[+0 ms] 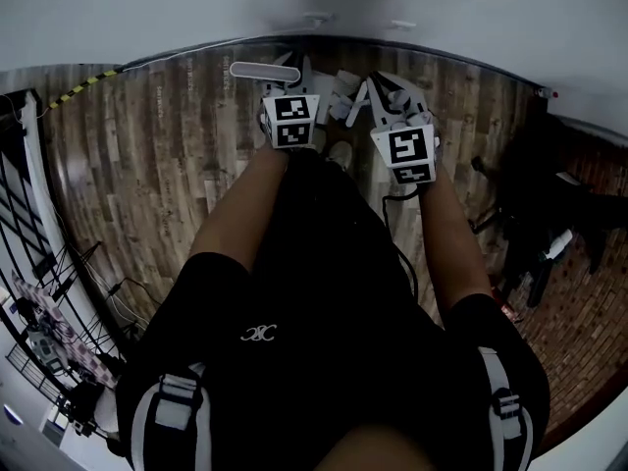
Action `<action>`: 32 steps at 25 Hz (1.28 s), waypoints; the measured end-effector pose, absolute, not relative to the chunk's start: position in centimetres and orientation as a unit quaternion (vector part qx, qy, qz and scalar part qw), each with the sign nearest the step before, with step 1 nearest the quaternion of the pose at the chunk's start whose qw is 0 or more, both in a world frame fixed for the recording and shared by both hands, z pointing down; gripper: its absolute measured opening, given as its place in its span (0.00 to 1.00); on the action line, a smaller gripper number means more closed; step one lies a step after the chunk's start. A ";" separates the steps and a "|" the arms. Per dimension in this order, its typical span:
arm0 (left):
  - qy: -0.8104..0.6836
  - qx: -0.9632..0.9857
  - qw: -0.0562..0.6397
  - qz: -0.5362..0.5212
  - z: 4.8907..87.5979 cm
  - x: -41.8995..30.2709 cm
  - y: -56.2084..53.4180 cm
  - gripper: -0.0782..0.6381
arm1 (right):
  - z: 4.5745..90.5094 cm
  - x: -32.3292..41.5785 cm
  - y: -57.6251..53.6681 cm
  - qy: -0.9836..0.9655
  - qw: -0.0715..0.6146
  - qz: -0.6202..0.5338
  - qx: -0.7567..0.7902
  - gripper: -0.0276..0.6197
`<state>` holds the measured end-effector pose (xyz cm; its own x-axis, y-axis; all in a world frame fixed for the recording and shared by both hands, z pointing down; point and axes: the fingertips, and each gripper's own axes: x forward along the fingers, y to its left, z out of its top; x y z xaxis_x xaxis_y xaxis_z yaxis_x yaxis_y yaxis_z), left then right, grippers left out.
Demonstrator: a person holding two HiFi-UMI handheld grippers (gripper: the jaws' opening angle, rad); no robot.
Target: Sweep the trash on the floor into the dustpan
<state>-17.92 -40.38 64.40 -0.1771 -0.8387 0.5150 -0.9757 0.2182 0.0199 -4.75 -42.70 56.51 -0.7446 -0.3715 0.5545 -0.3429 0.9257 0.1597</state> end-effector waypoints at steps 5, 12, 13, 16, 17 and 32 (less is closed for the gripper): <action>-0.754 0.600 0.220 0.155 64.3 -18.4 -40.3 0.16 | 55.1 -6.9 -42.1 -0.947 0.276 -0.010 0.167 0.09; -0.750 0.604 0.219 0.157 64.7 -18.1 -40.1 0.16 | 53.6 -6.4 -41.4 -0.947 0.268 -0.003 0.175 0.09; -0.750 0.604 0.219 0.157 64.8 -18.2 -40.1 0.16 | 53.3 -6.1 -41.4 -0.946 0.269 -0.003 0.179 0.09; -0.749 0.605 0.218 0.156 64.7 -18.5 -40.2 0.16 | 51.9 -4.9 -41.2 -0.943 0.271 -0.006 0.194 0.09; -0.749 0.606 0.218 0.156 64.7 -18.6 -40.2 0.16 | 51.3 -4.3 -41.2 -0.942 0.269 -0.006 0.201 0.09; -0.742 0.615 0.220 0.152 58.5 -18.1 -42.1 0.17 | 45.4 8.2 -45.1 -0.886 0.271 0.006 0.375 0.09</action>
